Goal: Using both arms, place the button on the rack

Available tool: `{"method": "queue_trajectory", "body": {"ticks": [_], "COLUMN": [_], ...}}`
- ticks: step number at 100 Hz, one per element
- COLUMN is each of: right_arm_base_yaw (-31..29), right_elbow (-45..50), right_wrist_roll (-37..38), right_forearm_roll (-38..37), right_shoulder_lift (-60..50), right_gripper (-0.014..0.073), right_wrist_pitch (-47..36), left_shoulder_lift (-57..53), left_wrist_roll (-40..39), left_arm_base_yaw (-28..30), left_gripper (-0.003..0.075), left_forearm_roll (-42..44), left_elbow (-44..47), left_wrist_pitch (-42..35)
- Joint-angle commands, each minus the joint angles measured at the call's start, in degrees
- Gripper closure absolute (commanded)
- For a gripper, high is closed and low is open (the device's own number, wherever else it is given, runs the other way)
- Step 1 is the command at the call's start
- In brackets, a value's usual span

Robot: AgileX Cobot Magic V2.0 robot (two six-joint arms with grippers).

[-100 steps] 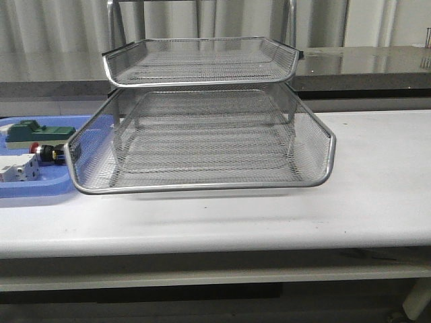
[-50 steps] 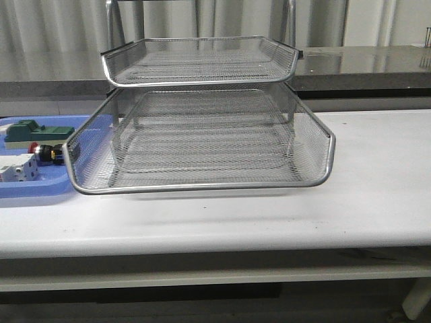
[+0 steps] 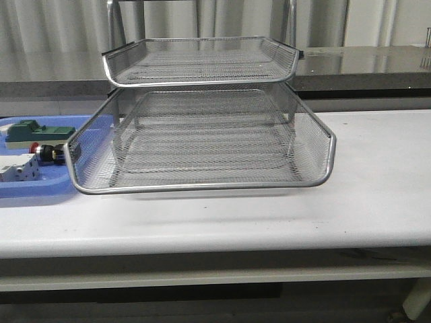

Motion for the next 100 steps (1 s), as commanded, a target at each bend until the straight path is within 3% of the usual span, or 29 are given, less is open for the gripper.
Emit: {"method": "queue_trajectory", "body": {"ticks": [1,30,54,63,78,83,90,100], "right_arm_base_yaw": [-0.1,-0.1,-0.1,-0.1,-0.1,-0.1,-0.1,-0.1], "right_elbow": [-1.5,-1.5,-1.5,-1.5,-1.5,-1.5,-1.5,-1.5], "right_wrist_roll": [-0.2,-0.2,-0.2,-0.2,-0.2,-0.2,-0.2,-0.2], "right_forearm_roll": [-1.1,-1.1,-1.1,-1.1,-1.1,-1.1,-1.1,-1.1], "right_shoulder_lift": [0.2,0.2,0.2,0.2,0.2,0.2,0.2,0.2], "right_gripper": [0.0662,0.0662,0.0662,0.0662,0.0662,0.0662,0.0662,0.0662], "right_wrist_pitch": [-3.2,-3.1,-3.1,-3.1,-3.1,-3.1,-3.1,-3.1], "left_shoulder_lift": [6.1,21.3,26.0,26.0,26.0,26.0,26.0,26.0], "left_wrist_roll": [2.9,3.8,4.1,6.0,7.4,7.4,7.4,7.4], "left_arm_base_yaw": [0.0,0.0,0.0,0.0,0.0,0.0,0.0,0.0], "left_gripper": [0.0716,0.0716,0.0687,0.0568,0.0211,0.0125,0.0076,0.0076], "left_forearm_roll": [-0.1,-0.1,-0.7,-0.7,-0.7,-0.7,-0.7,-0.8], "left_elbow": [-5.7,-15.4,-19.0,-19.0,-19.0,-19.0,-19.0,-19.0], "left_wrist_pitch": [0.4,10.7,14.1,14.8,16.0,16.0,16.0,15.9]}}
